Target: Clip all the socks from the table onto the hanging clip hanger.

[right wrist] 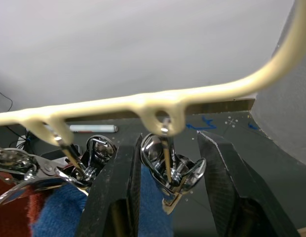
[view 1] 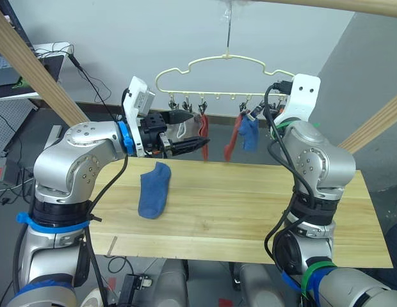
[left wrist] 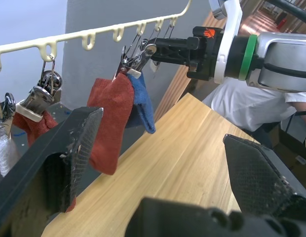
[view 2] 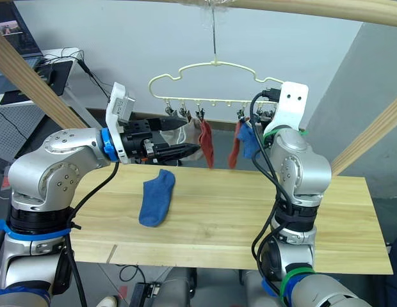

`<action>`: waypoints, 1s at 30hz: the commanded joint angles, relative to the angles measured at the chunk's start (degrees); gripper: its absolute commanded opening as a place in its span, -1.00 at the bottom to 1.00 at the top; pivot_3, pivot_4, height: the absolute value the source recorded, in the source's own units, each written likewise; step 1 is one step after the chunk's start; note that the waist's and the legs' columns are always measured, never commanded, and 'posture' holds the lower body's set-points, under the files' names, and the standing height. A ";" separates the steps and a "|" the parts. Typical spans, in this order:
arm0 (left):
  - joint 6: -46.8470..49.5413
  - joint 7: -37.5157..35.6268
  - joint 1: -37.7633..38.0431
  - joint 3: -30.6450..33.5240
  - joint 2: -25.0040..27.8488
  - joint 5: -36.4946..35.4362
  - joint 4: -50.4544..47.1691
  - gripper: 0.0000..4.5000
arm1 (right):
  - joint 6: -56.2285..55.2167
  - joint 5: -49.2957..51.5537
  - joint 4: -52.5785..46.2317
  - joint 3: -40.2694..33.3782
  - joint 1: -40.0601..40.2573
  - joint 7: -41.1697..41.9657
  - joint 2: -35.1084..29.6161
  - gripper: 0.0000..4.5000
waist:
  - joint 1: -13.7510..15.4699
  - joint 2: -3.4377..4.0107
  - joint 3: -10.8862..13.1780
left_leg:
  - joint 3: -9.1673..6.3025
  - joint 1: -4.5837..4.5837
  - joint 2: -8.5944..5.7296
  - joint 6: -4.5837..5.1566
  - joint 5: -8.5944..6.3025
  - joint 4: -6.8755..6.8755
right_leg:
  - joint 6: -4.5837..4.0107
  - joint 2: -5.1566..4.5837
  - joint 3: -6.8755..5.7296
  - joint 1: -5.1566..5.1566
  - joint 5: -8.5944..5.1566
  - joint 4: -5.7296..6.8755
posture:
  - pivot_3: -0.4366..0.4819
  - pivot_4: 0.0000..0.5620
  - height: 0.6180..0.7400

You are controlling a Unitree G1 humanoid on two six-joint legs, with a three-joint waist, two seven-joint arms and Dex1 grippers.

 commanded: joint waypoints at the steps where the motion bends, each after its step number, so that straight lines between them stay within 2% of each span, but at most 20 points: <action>1: -0.17 0.48 0.03 1.89 0.83 -1.05 -2.30 1.00 | 0.56 -0.07 -2.16 0.50 -0.68 -0.52 -0.36 -0.20 | 0.05 0.00 0.00 | 0.00 0.00 0.00 0.00 0.00 0.00 | 0.00 0.00 0.00 0.00 0.00 0.00 | 0.03 0.00 1.00; 11: -0.70 1.07 -0.04 1.51 0.42 -0.97 -1.77 1.00 | 3.05 -0.63 -3.84 0.74 -0.70 -2.07 1.31 -0.20 | 0.07 0.00 0.00 | -0.01 0.01 0.00 0.00 0.00 0.04 | 0.00 0.00 0.00 -0.02 0.00 0.10 | 0.02 -0.02 1.00; 30: -0.16 3.13 1.53 2.43 1.48 -0.99 -3.21 1.00 | -6.53 -0.01 8.15 -0.76 -5.48 -3.22 0.73 -0.20 | 0.84 0.00 0.00 | -0.01 0.02 0.00 0.00 0.00 0.04 | 0.00 0.00 -0.01 -0.02 0.00 0.11 | 0.11 -0.03 1.00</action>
